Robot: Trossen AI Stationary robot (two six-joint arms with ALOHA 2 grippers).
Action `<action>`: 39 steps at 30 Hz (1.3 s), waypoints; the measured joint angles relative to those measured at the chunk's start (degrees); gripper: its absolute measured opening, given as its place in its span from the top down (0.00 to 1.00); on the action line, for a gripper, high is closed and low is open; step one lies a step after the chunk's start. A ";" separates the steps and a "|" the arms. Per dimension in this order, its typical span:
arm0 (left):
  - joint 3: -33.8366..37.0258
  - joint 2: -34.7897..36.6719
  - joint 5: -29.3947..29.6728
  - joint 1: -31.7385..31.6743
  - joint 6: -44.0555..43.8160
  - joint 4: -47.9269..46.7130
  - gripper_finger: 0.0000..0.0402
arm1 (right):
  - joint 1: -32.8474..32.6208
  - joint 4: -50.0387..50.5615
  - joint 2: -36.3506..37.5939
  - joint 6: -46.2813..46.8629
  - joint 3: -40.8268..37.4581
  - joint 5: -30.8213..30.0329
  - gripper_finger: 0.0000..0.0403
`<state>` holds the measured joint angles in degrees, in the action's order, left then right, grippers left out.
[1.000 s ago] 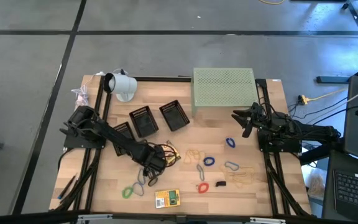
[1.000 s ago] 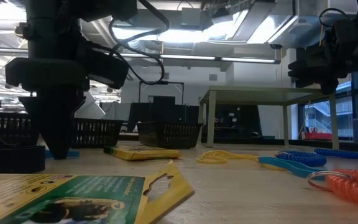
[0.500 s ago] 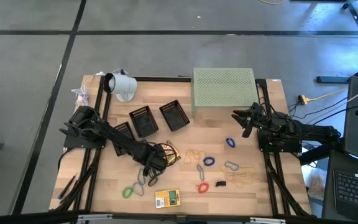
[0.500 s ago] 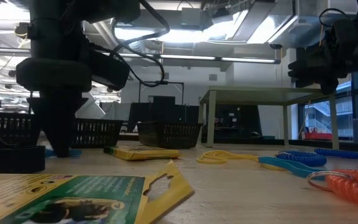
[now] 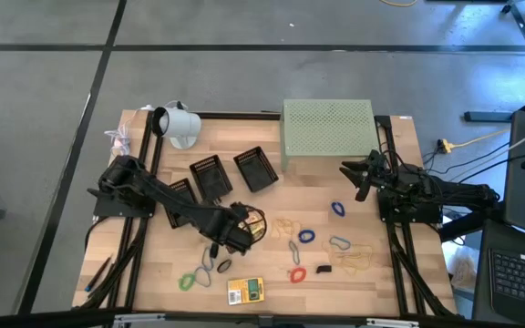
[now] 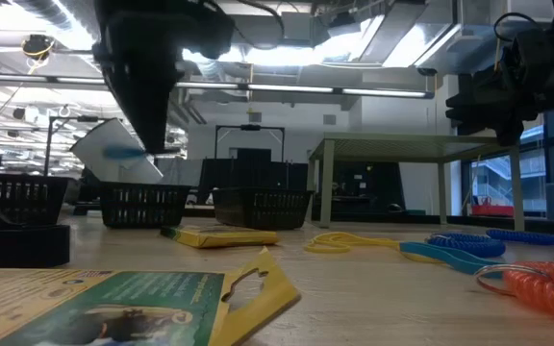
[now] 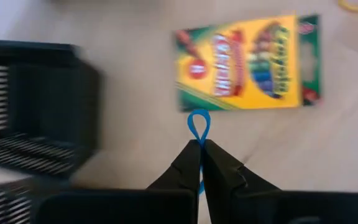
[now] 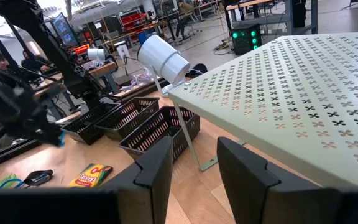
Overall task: Pick & Place Office Desk Supplies
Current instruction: Put the blue rubber band into the left black basket
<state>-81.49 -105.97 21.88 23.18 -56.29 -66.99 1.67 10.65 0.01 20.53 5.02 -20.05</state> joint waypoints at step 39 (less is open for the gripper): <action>17.37 12.83 -7.47 0.02 -26.11 -20.10 0.87 | 0.00 0.03 0.00 -0.07 0.00 0.00 0.67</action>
<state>-64.12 -93.14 14.41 23.20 -82.40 -87.09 1.67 10.68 0.01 20.47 5.02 -20.05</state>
